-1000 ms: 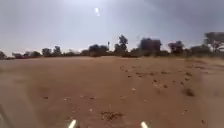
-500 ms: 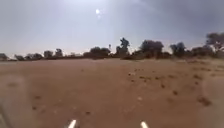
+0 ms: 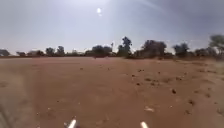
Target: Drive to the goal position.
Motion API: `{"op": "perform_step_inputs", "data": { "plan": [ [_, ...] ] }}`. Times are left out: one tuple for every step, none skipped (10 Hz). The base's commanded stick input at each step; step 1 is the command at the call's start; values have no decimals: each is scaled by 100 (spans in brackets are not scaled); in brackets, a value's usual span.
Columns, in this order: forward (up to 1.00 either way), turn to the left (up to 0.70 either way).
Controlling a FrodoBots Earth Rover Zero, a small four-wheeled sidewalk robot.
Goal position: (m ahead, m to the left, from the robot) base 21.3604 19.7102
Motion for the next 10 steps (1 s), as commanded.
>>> {"op": "perform_step_inputs", "data": {
  "plan": [
    [70,0],
    [70,0],
    [70,0],
    [70,0],
    [70,0],
    [70,0],
    [70,0],
    [70,0],
    [70,0],
    [70,0]
  ]
}}
